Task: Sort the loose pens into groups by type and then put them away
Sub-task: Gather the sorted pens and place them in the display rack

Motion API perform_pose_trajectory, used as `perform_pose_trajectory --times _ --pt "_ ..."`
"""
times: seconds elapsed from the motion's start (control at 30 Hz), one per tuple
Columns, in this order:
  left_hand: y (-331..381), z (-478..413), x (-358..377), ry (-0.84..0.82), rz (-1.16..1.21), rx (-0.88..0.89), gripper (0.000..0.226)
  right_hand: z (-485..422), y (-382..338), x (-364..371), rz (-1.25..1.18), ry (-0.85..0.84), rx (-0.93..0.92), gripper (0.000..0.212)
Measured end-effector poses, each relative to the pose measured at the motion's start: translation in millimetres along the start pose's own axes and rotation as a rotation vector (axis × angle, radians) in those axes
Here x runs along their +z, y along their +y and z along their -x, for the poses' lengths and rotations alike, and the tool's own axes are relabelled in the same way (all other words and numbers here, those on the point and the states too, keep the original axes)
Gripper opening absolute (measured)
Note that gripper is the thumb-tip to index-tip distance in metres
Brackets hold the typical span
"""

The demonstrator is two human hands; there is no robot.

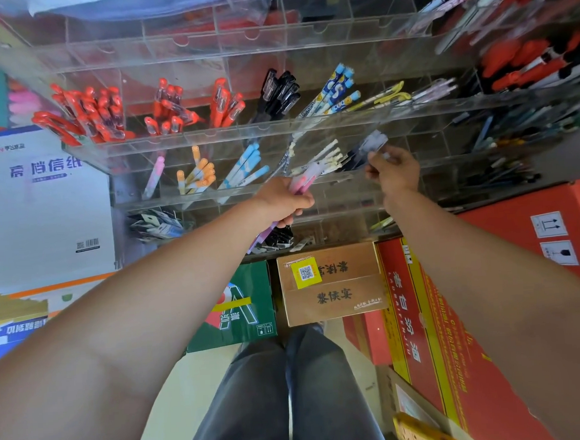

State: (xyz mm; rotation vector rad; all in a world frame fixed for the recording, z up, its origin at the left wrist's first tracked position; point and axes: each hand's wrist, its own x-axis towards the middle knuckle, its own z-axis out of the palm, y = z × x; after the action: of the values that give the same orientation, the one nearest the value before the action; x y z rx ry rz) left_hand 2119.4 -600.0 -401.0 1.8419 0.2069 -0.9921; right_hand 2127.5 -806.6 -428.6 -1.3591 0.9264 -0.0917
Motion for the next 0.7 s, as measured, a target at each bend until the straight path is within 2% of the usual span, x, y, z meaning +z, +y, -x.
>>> perform_pose_trajectory --times 0.17,0.23,0.3,0.37,0.43,0.57,0.7 --pt "-1 1 2 -0.02 -0.06 0.018 0.008 20 4 -7 0.165 0.131 -0.207 0.029" --pt "0 1 4 -0.057 -0.099 0.034 0.012 37 8 -7 0.15 0.025 -0.189 0.023" --pt "1 3 6 -0.12 -0.131 0.053 0.015 54 12 -4 0.147 -0.19 -0.096 0.021" --pt "3 5 8 -0.188 -0.189 0.067 0.021 68 13 -2 0.205 -0.446 0.009 0.03" --pt "3 9 11 -0.253 -0.241 0.069 0.019 75 13 -1 0.264 -0.617 0.076 0.039" --pt "0 13 19 -0.366 -0.185 0.059 0.015 75 16 -3 0.239 -0.658 0.118 0.019" --pt "-5 13 24 -0.336 -0.128 0.039 0.017 76 17 -3 0.167 -0.663 0.149 0.016"
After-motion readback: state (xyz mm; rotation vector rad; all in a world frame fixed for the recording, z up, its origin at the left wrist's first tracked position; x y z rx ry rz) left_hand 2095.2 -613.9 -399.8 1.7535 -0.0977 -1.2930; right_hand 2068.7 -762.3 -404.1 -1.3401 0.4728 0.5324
